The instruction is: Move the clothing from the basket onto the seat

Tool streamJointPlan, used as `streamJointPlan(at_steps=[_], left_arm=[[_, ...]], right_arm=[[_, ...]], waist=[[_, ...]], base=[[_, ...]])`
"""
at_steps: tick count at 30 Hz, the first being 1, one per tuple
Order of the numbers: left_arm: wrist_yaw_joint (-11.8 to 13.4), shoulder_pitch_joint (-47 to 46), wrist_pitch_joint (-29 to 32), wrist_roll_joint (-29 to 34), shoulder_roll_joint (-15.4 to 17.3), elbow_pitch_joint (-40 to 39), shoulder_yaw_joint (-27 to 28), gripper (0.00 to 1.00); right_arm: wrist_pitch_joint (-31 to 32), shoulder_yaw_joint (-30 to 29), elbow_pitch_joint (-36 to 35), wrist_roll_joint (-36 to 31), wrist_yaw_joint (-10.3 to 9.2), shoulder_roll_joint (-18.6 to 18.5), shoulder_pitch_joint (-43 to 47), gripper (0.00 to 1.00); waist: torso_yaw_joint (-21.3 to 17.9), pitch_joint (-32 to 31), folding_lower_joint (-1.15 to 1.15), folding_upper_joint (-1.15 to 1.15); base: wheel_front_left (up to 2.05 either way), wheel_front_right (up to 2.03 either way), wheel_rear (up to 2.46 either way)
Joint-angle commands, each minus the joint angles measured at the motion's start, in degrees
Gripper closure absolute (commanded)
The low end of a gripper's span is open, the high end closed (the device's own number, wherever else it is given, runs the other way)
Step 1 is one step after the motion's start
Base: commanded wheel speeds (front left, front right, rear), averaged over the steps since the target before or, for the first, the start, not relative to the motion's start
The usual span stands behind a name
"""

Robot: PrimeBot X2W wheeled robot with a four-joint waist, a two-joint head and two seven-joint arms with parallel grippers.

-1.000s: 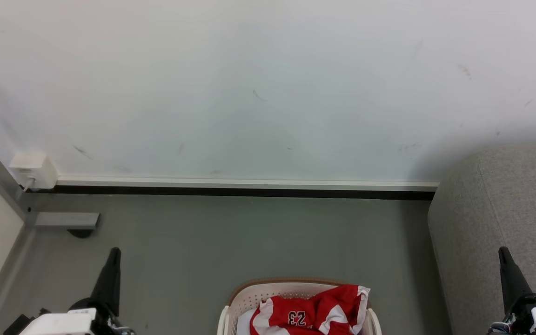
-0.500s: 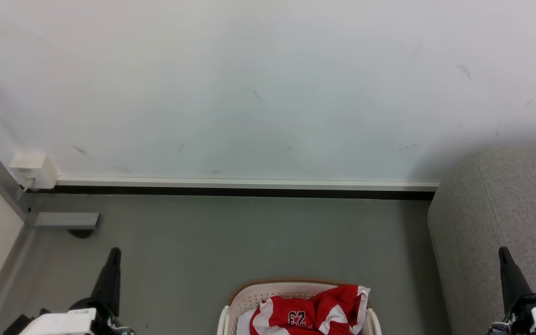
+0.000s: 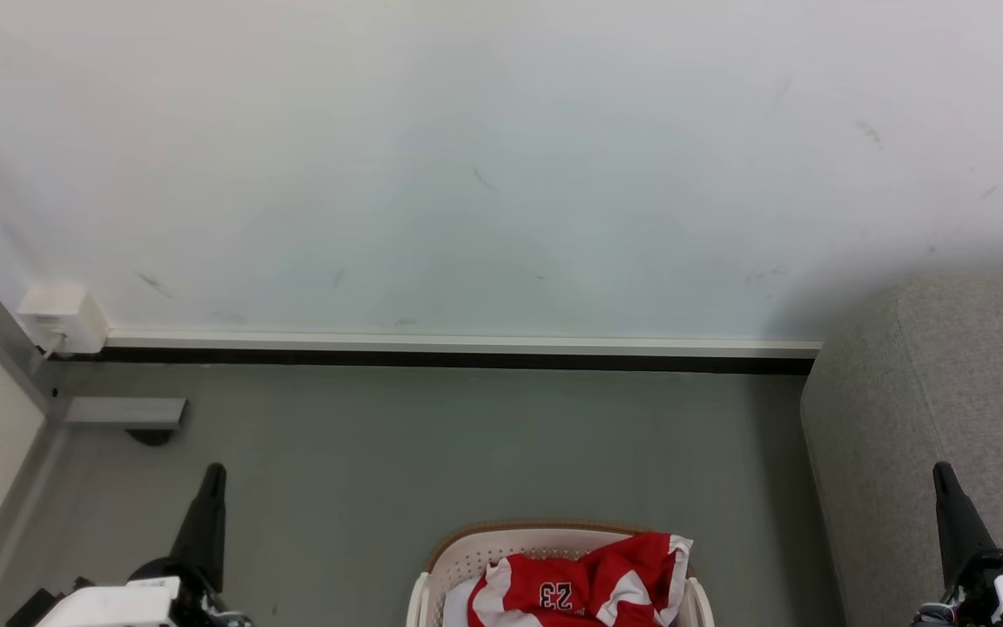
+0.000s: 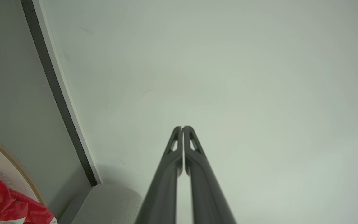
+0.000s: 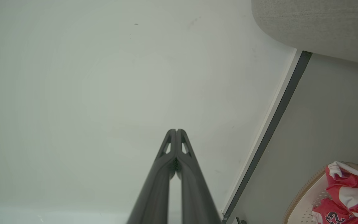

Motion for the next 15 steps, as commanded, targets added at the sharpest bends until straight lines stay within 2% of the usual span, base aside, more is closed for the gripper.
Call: streamJointPlan(at_steps=[1, 7, 8, 9, 10, 11, 15], left_arm=[[-0.14, -0.42, 0.19, -0.82, 0.13, -0.16, 0.1, 1.0], [-0.14, -0.42, 0.19, -0.82, 0.13, -0.16, 0.1, 1.0], [0.0, 0.0, -0.03, 0.01, 0.0, 0.0, -0.01, 0.0], [0.0, 0.18, -0.07, 0.03, -0.07, 0.35, -0.06, 0.0], [0.01, 0.53, -0.13, 0.04, -0.17, 0.73, -0.14, 1.0], [0.02, 1.08, -0.09, 0.03, -0.36, 1.36, -0.18, 0.0], [0.02, 1.98, -0.69, 0.3, -0.63, 2.43, -0.93, 0.0]], right_arm=[[0.09, -0.14, 0.14, 0.12, -0.13, -0.12, -0.79, 1.0], [0.09, -0.13, 0.14, 0.12, -0.13, -0.12, -0.79, 1.0], [-0.02, 0.01, -0.01, 0.0, 0.0, 0.0, 0.0, 0.0], [-0.04, 0.06, 0.3, 0.0, 0.0, 0.05, 0.22, 0.0], [-0.1, 0.11, 0.75, 0.0, 0.01, 0.16, 0.53, 1.0], [-0.09, 0.15, 1.34, 0.0, 0.01, 0.38, 1.08, 0.0], [-0.67, 0.49, 1.91, -0.28, 0.0, 0.76, 2.23, 0.0]], waist=[[0.0, 0.0, 0.0, 0.0], [0.0, 0.0, 0.0, 0.0], [0.0, 0.0, 0.0, 0.0], [0.0, 0.0, 0.0, 0.0], [0.0, 0.01, 0.0, 0.0], [0.0, 0.01, 0.0, 0.0], [0.04, 0.03, 0.0, 0.0]], base=[[0.0, 0.0, 0.0], [0.0, 0.0, 0.0], [0.0, 0.0, 0.0], [0.0, 0.0, 0.0], [0.0, 0.0, 0.0], [0.0, 0.0, 0.0], [0.0, 0.0, 0.0]])
